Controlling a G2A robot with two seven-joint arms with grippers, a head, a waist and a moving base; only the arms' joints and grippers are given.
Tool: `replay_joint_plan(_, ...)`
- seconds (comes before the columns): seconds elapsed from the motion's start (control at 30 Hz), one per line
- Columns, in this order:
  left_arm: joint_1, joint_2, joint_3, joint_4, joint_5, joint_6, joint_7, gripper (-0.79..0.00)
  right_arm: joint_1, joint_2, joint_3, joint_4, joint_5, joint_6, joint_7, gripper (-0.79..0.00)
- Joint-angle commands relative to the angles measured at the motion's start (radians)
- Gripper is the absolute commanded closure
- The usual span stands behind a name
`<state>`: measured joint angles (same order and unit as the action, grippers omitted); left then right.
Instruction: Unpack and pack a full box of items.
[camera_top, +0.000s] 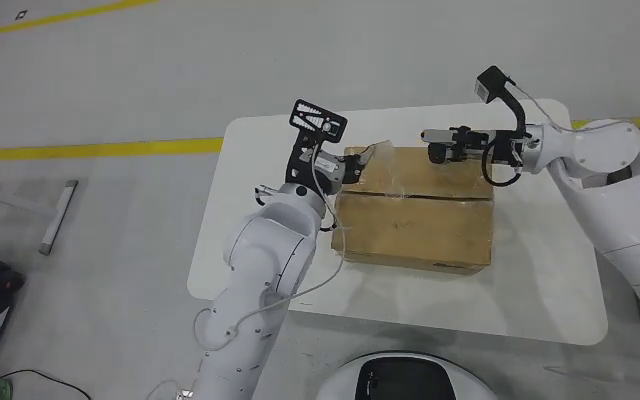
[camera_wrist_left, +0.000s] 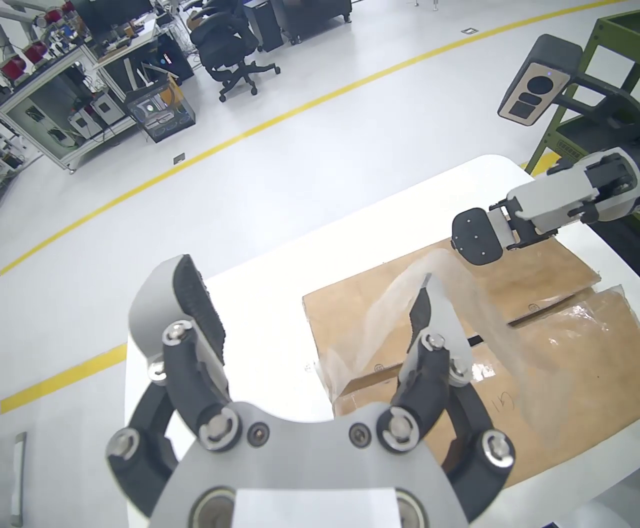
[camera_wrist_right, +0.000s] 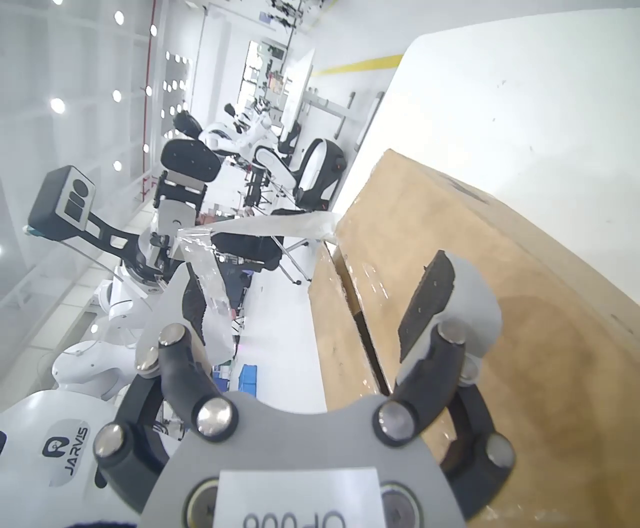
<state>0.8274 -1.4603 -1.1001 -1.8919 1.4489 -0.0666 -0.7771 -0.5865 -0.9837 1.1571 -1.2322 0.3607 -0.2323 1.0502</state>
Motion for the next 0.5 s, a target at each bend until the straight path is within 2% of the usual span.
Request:
replay_joint_plan(0.0, -0.001, -0.001, 0.001, -0.001, -0.001, -0.003, -0.001, -0.6, -0.022, 0.003, 0.018, -0.02, 0.008, -0.002, -0.026, -0.785)
replay_joint_plan(0.07, -0.001, -0.001, 0.005, -0.002, -0.003, -0.011, -0.003, -0.496, -0.049, 0.009, 0.04, -0.049, -0.006, -0.013, -0.053, -0.785)
replay_joint_plan(0.1, 0.0, -0.002, 0.007, 0.0, -0.003, -0.013, -0.002, -0.471, -0.066, 0.012, 0.051, -0.066, -0.013, -0.016, -0.061, -0.785)
replay_joint_plan(0.2, 0.0, -0.003, 0.017, 0.007, -0.006, -0.024, 0.003, -0.277, -0.116, 0.022, 0.09, -0.106, -0.007, -0.02, -0.076, -0.785)
replay_joint_plan(0.27, 0.001, -0.005, 0.028, 0.013, -0.007, -0.033, 0.007, -0.215, -0.154, 0.031, 0.127, -0.136, 0.002, -0.011, -0.076, -0.785)
replay_joint_plan(0.3, 0.001, -0.005, 0.031, 0.016, -0.006, -0.036, 0.01, -0.086, -0.165, 0.033, 0.137, -0.146, 0.01, -0.01, -0.077, -0.785)
replay_joint_plan(0.4, 0.001, -0.007, 0.046, 0.031, -0.007, -0.043, 0.016, -0.006, -0.217, 0.044, 0.18, -0.19, 0.005, -0.002, -0.068, -0.785)
replay_joint_plan(0.47, -0.001, -0.009, 0.054, 0.034, -0.009, -0.046, 0.018, 0.0, -0.243, 0.048, 0.202, -0.211, 0.006, 0.008, -0.079, -0.785)
